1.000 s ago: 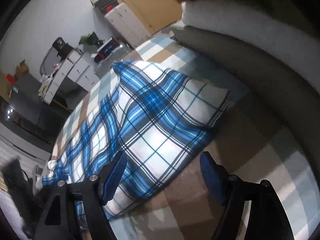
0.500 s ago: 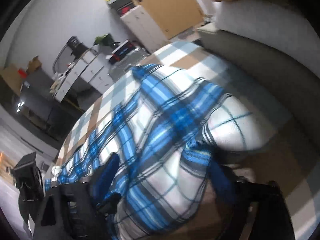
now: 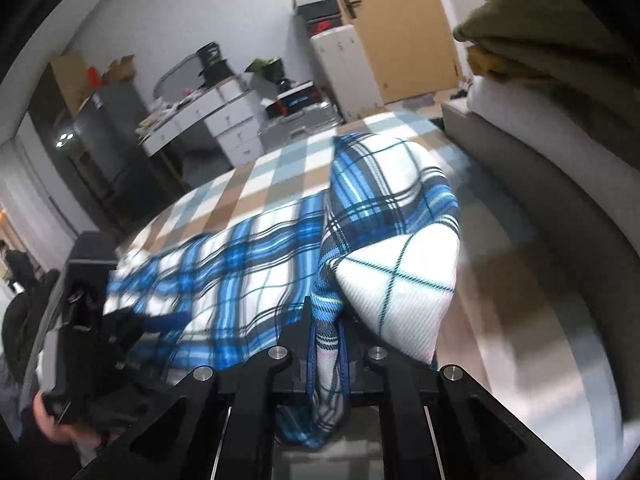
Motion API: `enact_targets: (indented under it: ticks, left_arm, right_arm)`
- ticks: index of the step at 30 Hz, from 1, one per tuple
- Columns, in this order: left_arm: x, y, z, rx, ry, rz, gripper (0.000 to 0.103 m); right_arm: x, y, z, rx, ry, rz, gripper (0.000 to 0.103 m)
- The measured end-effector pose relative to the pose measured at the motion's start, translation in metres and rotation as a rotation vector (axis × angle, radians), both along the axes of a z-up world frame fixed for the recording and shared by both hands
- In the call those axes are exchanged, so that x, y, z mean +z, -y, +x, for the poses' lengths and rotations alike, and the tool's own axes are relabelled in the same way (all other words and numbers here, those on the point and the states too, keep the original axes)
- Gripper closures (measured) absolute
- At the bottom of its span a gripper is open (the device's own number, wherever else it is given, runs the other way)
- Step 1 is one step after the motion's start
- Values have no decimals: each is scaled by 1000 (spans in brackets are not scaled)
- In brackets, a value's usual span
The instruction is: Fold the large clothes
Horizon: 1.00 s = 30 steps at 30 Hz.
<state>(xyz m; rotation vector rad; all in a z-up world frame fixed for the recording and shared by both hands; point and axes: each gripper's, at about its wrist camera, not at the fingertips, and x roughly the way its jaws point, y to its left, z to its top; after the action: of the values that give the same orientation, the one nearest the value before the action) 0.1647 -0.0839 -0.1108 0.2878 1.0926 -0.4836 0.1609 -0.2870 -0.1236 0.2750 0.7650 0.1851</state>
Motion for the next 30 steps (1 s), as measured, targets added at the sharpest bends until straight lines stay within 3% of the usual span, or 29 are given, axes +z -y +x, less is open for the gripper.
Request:
enact_targets:
  ticks: [4,6,9,12,14,16,18,22,23,24,26,28,30]
  left_arm:
    - [10,-7,-51,-60,-10,-37,4]
    - [25,-25,-74,-25,21,-85,4]
    - [43,-59,-89,71,116,-92,4]
    - [39,-91,-81,193,181,-9,4]
    - [29,-112,-66,261,176,52,4]
    - [17,-141,-54,355,126,89,4]
    - [15,-170,-52,434,90,41,4]
    - [13,-207,-58,559,121,89,4]
    - [11,-215,-56,579,110,78,4]
    - [6,-225,-54,599,80,33,4]
    - [-2,-232,-52,625,26,-46,4]
    - [-6,-228,-51,612,12,-101,13]
    - [-3,-216,-50,564,52,-82,47]
  right_arm:
    - [1,12,-46,2,-24,-57,94]
    - [1,16,-61,9,-20,-126,94]
    - [4,26,-74,5,-26,-209,95]
    - [6,33,-79,-16,-23,-280,93]
    - [7,38,-80,-16,-38,-297,91]
    - [10,47,-86,-29,-64,-264,81]
    - [18,56,-98,-45,-59,-248,75]
    - [41,63,-133,-32,57,-234,71]
    - [50,59,-140,-16,106,-227,62]
    - [57,53,-142,4,142,-217,43]
    - [70,30,-141,72,204,-193,32]
    - [77,2,-129,149,224,-178,32]
    - [76,-31,-107,207,202,-178,32]
